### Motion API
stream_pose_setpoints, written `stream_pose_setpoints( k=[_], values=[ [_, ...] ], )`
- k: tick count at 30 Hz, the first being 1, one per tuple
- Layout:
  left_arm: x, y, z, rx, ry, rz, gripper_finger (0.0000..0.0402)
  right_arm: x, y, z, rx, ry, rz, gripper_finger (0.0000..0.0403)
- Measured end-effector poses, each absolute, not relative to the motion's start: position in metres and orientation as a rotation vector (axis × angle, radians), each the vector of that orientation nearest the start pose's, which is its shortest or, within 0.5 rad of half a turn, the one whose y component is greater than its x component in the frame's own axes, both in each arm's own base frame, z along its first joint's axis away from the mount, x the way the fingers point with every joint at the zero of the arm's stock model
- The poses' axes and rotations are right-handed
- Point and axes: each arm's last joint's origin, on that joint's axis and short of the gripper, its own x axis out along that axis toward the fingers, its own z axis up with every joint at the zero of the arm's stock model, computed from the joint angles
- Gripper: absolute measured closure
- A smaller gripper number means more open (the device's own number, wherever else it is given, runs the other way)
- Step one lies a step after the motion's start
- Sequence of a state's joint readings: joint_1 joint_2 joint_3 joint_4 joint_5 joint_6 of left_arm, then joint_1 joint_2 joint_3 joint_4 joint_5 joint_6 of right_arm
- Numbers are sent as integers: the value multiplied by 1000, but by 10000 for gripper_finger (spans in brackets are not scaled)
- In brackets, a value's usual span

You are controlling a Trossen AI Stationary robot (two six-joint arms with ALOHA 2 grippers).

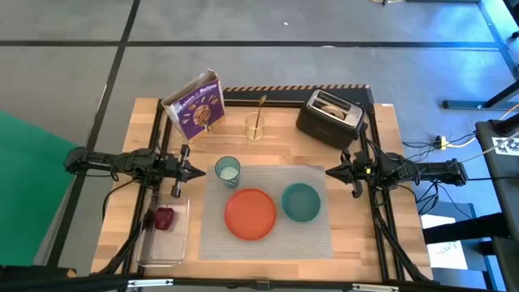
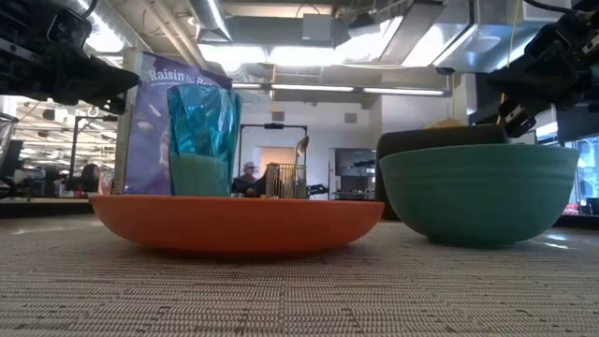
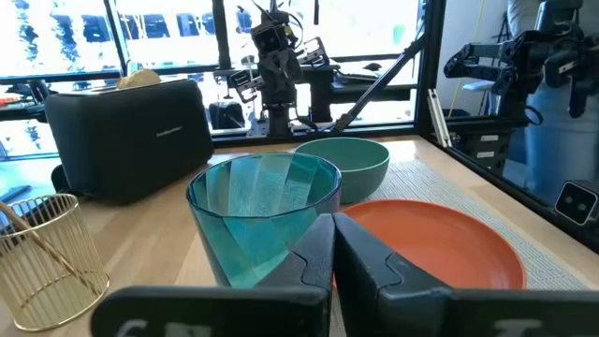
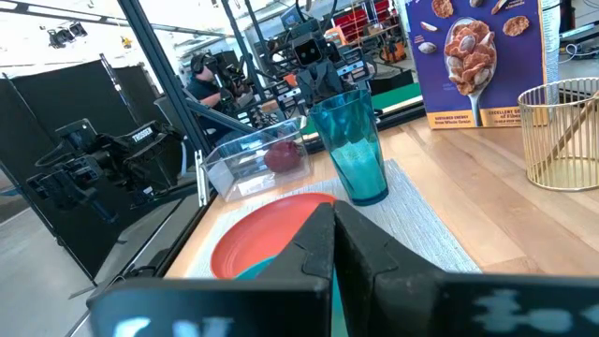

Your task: Arrange a breakfast setting

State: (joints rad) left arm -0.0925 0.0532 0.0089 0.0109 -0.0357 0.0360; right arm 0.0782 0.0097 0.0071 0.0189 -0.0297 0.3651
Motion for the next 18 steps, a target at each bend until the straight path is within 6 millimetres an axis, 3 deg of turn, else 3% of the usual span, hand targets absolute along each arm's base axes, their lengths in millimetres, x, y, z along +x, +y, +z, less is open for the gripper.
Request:
stream_pose_setpoints(
  k=[18],
  values=[
    [100,-8,163,38,32,-57,400,97,8,172,367,-46,108,402]
  ],
)
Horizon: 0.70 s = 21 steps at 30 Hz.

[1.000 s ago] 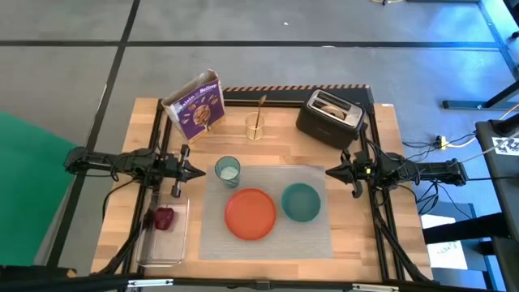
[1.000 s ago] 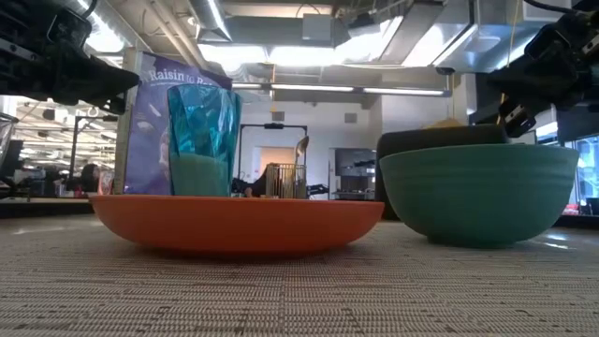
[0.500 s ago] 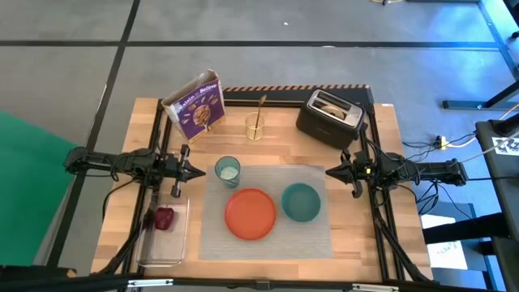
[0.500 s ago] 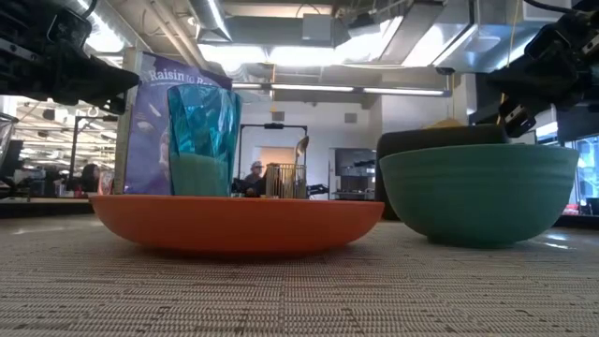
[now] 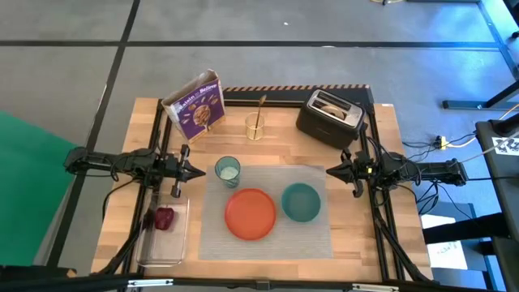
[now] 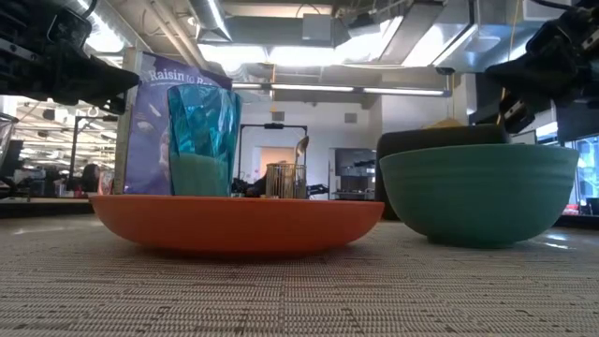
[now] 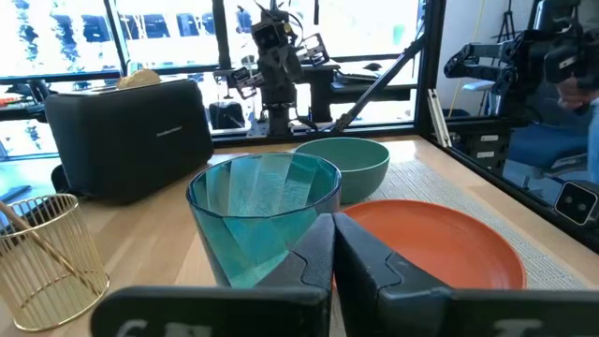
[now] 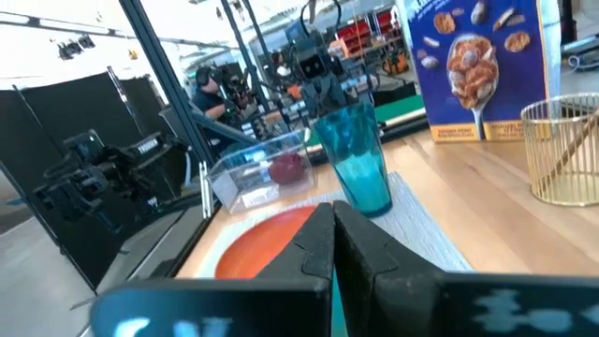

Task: Arrange a breakfast setting
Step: Pour the cereal from the cereal box into the blue bowl

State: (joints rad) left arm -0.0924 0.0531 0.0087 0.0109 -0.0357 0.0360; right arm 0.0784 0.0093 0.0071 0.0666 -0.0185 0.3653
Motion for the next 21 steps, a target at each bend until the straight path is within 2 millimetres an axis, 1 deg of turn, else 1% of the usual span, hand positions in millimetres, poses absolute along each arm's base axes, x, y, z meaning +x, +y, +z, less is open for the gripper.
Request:
stream_pose_setpoints(
  k=[2,3,7,9,10,13,15,18,21],
  values=[
    [100,-8,163,38,32,-57,400,97,7,175,377,-81,85,402],
    [100,-8,163,38,32,-57,400,97,7,177,411,-108,68,402],
    [100,-8,163,38,32,-57,400,95,4,186,610,-219,31,402],
    [100,-8,163,40,32,-56,400,94,3,191,681,-286,0,402],
    [100,-8,163,72,31,-44,400,94,2,192,704,-309,-17,402],
    [100,-5,165,242,22,39,400,92,1,196,740,-362,-34,402],
    [100,-4,165,301,23,57,400,92,-1,196,750,-379,-68,402],
    [100,-3,166,335,24,96,400,92,-2,196,768,-396,-132,402],
    [100,-2,167,305,19,127,400,92,-3,196,829,-416,-155,402]
  ],
)
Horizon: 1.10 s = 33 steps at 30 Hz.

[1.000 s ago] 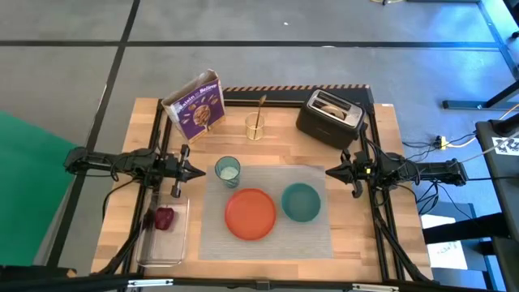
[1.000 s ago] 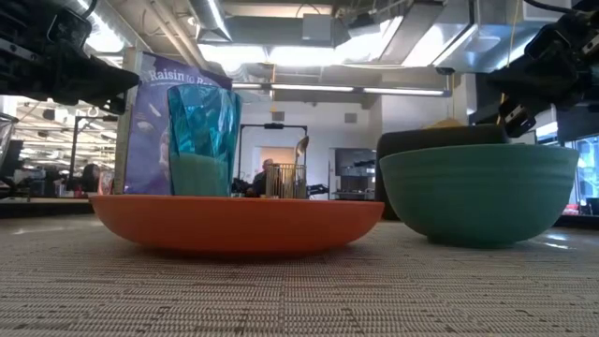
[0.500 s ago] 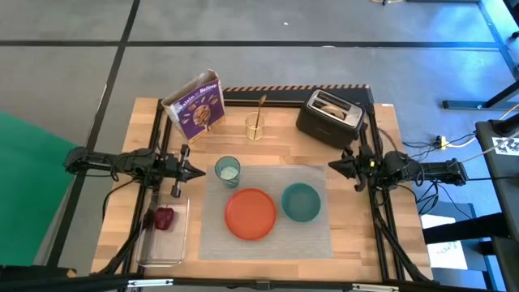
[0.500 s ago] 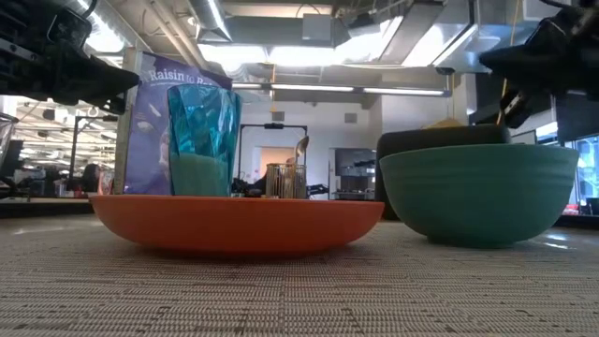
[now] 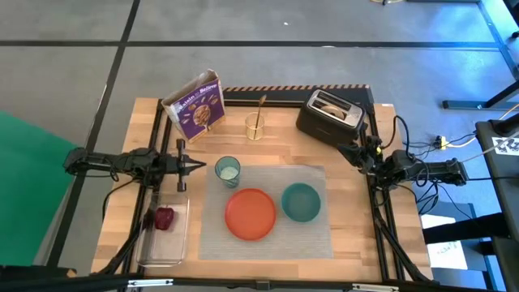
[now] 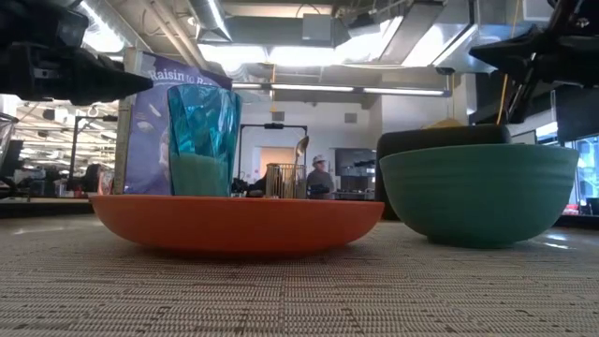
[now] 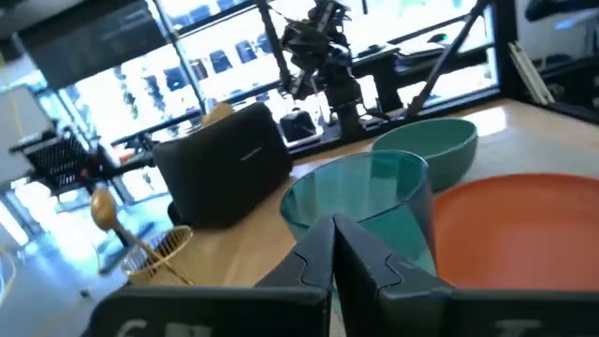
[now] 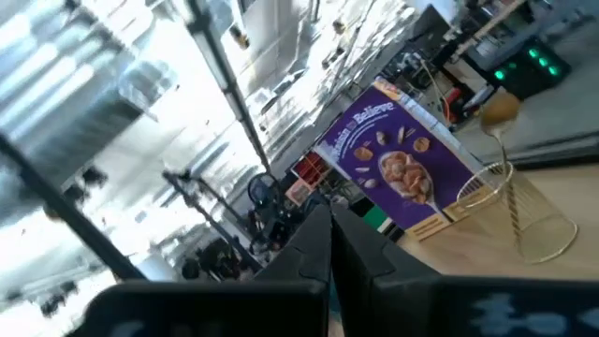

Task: Arrange a breakfast setting
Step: Pour the cereal from the cereal box into the blue bowl

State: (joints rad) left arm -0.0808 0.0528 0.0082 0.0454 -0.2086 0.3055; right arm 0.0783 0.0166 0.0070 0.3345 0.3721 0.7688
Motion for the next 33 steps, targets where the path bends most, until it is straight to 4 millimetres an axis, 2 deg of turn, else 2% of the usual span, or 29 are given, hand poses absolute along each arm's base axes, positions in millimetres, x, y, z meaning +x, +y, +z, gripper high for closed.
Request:
stream_pose_setpoints(
  k=[3,8,12,19,26,29,33],
  values=[
    [100,-1,168,287,11,154,400,92,-3,195,850,-416,-159,402],
    [100,-1,167,405,29,163,400,92,-6,195,850,-440,-233,402],
    [100,-1,167,424,28,145,400,92,-6,195,844,-447,-252,394],
    [99,2,171,441,14,256,400,93,-7,191,816,-415,-313,333],
    [99,2,174,436,-19,263,400,93,-9,185,833,-390,-393,289],
    [99,0,179,302,-100,213,400,94,-8,185,836,-385,-382,286],
    [97,-5,192,-29,-264,4,400,93,-8,188,866,-418,-355,286]
  ],
)
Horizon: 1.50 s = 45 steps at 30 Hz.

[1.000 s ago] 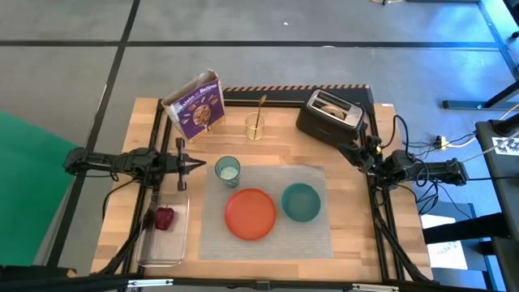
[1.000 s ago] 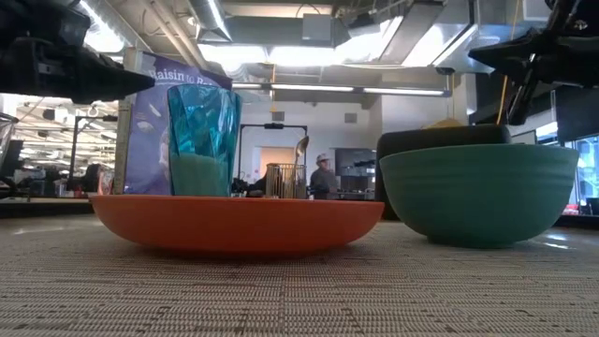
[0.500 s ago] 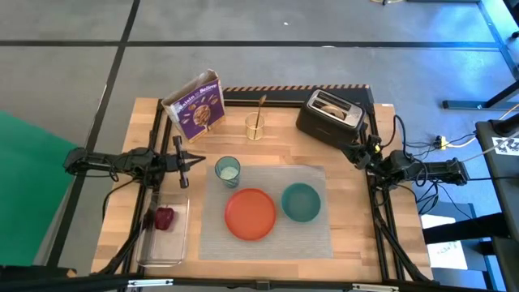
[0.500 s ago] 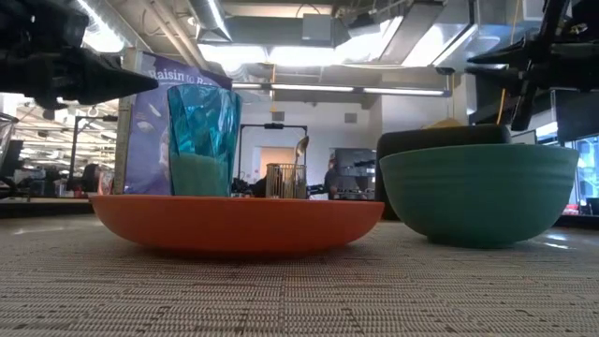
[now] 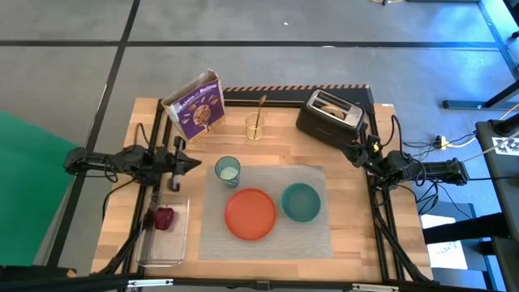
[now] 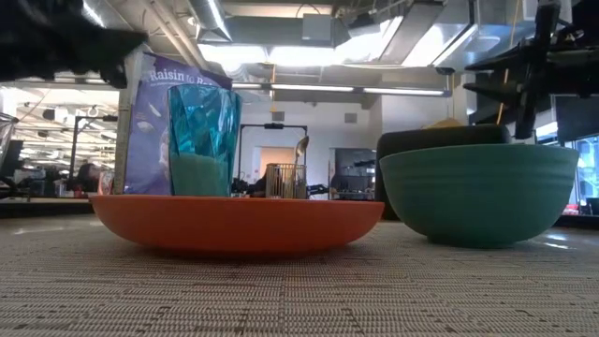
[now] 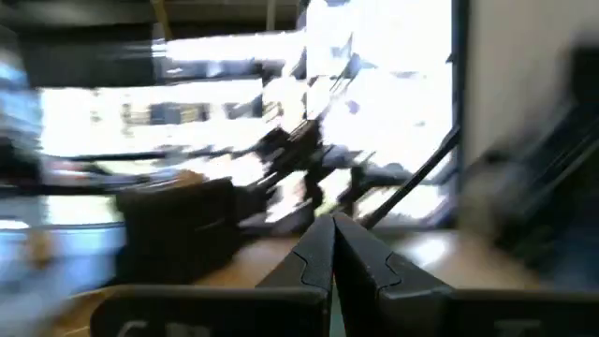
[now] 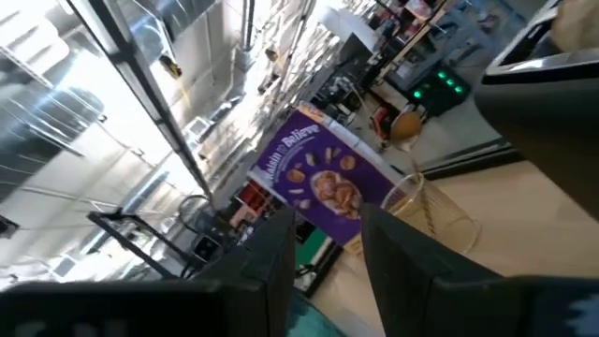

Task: Arrange a breakfast setting
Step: Pour the cereal from the cereal box into the blue bowl

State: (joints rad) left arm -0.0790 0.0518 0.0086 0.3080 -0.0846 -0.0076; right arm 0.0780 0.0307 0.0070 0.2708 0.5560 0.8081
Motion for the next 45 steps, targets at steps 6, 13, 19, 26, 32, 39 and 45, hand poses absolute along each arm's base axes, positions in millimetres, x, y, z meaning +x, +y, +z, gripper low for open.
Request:
stream_pose_setpoints(
  k=[6,13,19,26,32,39,45],
  values=[
    [93,-7,204,-288,-389,-107,400,91,-7,197,843,-481,-295,287],
    [85,-3,219,-369,-573,-44,400,91,-7,198,801,-484,-299,287],
    [82,-4,223,-352,-621,-73,400,89,-7,203,851,-538,-262,287],
    [86,1,237,-357,-503,117,375,81,-9,231,752,-596,-305,287],
    [91,4,277,-279,-280,288,302,82,-10,253,612,-573,-386,287],
    [88,6,322,-183,-51,387,217,99,-10,258,547,-471,-470,239],
    [82,10,329,-200,158,572,195,115,-9,249,521,-376,-521,161]
  ],
)
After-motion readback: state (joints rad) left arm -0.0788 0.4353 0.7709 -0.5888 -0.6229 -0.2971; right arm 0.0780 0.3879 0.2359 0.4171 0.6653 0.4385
